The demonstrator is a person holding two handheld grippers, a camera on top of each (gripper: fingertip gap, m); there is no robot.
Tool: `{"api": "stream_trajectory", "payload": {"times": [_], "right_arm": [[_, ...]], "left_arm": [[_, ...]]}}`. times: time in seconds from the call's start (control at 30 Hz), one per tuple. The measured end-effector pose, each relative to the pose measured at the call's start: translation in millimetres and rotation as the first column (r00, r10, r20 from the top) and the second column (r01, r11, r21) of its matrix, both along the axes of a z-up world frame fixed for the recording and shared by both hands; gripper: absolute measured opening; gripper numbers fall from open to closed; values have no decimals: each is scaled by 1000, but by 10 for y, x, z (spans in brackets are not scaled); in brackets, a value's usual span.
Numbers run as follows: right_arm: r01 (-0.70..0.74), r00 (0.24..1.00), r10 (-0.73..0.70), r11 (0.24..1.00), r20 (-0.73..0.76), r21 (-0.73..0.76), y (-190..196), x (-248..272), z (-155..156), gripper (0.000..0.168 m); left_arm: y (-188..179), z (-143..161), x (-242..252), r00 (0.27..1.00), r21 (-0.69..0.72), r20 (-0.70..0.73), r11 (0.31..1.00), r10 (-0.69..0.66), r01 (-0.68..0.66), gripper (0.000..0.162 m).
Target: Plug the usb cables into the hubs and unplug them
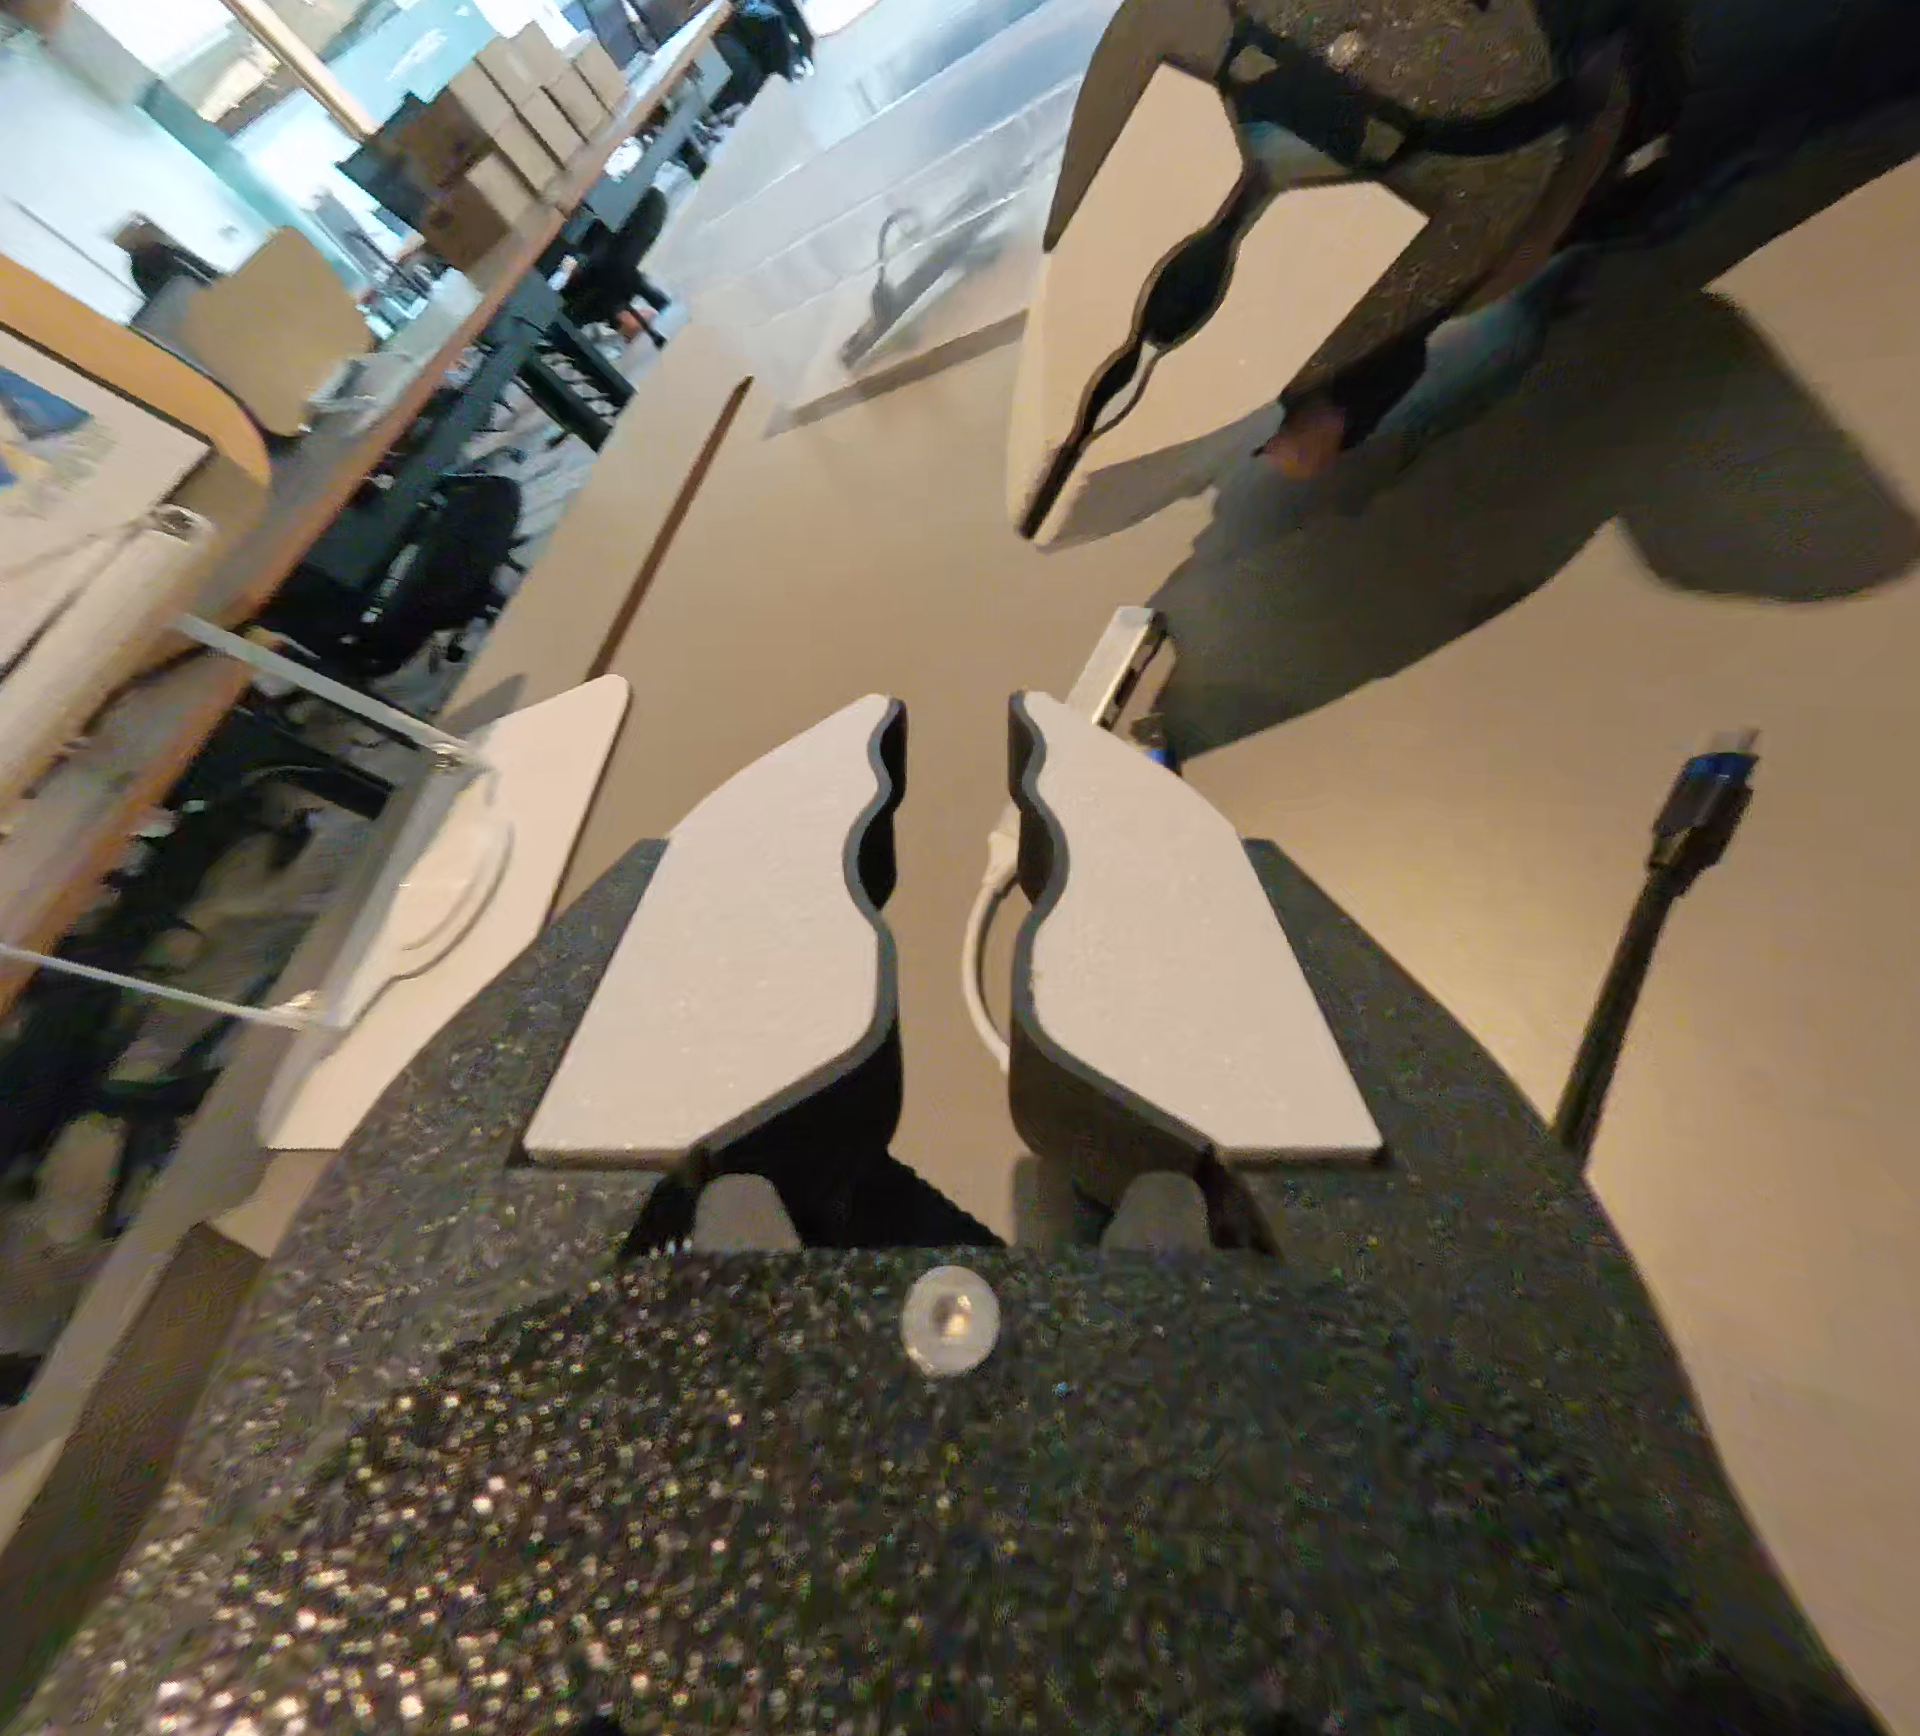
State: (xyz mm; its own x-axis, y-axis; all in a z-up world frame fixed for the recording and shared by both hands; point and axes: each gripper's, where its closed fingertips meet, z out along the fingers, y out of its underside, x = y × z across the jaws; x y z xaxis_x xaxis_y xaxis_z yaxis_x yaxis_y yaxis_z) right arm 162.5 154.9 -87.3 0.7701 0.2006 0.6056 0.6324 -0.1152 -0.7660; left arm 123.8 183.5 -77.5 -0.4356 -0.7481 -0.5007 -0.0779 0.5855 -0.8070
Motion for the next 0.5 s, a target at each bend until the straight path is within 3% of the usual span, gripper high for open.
{"api": "stream_trajectory", "payload": {"times": [0.23, 0.5], "right_arm": [[12, 997, -5, 996, -80, 83, -75, 53, 86, 1], [36, 975, -18, 996, -222, 77, -165, 155, 111, 1]], "left_arm": [[42, 147, 104, 969, 165, 232, 979, 82, -122, 19], [294, 140, 86, 929, 61, 319, 974, 186, -216, 17]]}}
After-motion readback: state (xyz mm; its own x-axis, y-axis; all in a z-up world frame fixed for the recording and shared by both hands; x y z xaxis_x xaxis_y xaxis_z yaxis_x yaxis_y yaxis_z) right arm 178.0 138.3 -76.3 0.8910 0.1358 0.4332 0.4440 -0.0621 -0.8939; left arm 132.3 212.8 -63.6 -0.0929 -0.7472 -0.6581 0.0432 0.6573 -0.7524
